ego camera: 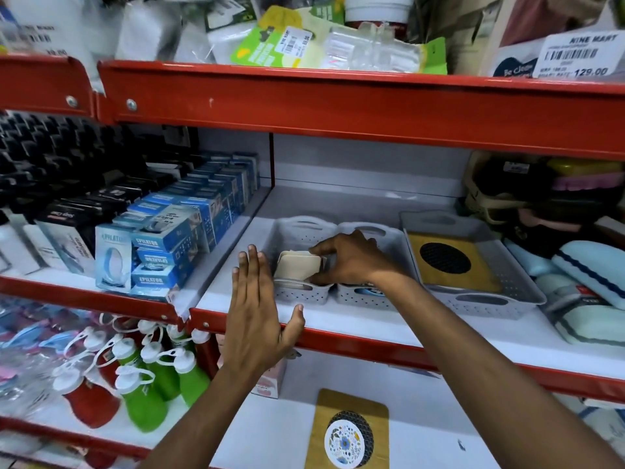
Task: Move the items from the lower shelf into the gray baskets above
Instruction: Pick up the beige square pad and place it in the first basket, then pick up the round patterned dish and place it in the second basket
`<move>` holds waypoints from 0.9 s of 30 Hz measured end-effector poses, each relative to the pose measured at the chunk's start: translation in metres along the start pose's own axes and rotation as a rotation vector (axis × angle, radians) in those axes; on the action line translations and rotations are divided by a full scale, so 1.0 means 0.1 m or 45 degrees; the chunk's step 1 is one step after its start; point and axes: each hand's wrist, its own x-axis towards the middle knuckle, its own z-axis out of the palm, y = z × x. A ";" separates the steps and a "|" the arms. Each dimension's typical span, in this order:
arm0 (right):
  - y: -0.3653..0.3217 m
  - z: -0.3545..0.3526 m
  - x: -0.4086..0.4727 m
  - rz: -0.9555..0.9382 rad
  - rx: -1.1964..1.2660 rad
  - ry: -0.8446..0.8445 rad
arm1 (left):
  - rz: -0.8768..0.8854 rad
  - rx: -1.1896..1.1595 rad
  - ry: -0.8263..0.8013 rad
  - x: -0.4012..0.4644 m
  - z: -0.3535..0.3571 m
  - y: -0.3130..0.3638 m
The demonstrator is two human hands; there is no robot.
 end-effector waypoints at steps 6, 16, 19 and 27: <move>-0.09 -0.09 -0.23 0.036 -0.084 0.103 | -0.001 0.015 -0.014 0.00 0.00 0.00; 0.09 0.34 -1.19 -0.293 -0.316 0.753 | -0.001 0.041 0.008 0.03 0.00 -0.03; 0.31 0.62 -1.48 -0.505 -0.343 0.856 | 0.018 0.047 0.007 0.01 0.01 -0.01; 1.16 1.82 -1.95 -0.622 -0.309 0.558 | 0.020 0.056 0.033 0.00 0.01 0.01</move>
